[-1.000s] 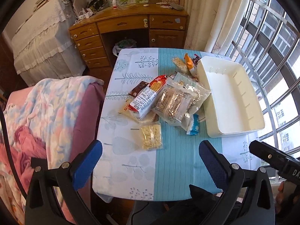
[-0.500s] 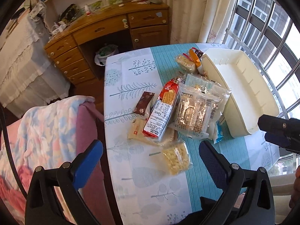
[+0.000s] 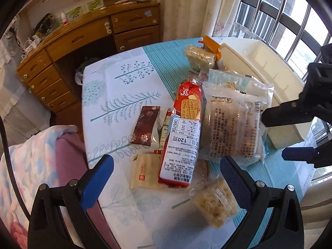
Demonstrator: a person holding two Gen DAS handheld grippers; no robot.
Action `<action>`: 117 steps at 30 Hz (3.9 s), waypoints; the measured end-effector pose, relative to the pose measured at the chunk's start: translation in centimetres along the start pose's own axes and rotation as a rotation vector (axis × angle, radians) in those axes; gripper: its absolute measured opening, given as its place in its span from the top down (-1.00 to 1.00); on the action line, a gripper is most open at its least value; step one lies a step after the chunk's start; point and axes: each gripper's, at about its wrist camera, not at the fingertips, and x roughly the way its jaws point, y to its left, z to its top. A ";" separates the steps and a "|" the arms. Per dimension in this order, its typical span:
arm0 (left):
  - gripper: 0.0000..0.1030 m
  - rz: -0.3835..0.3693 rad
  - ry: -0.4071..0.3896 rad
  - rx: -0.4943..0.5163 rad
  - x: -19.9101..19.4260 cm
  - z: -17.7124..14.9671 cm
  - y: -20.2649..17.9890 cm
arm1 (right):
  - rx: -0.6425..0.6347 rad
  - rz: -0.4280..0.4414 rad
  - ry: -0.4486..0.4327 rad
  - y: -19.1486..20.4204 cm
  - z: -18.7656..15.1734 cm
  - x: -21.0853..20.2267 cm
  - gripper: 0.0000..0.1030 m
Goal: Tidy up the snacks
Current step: 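Grasp the red-and-white biscuit roll with the left tool while the right tool grasps a clear cracker bag, then carry both held snacks over the white tray and open both tools to drop them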
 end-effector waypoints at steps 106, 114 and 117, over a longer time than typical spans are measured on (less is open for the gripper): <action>0.32 -0.111 -0.277 -0.340 -4.0 9.2 -24.9 | -0.332 -0.182 0.023 -11.6 18.0 -12.5 -0.62; -0.22 -0.097 -0.297 -0.329 -3.8 10.6 -25.6 | -0.331 -0.151 0.051 -12.2 19.8 -12.0 -0.64; -0.28 -0.075 -0.321 -0.333 -4.7 11.0 -25.2 | -0.321 -0.136 0.063 -12.3 20.1 -11.9 -0.67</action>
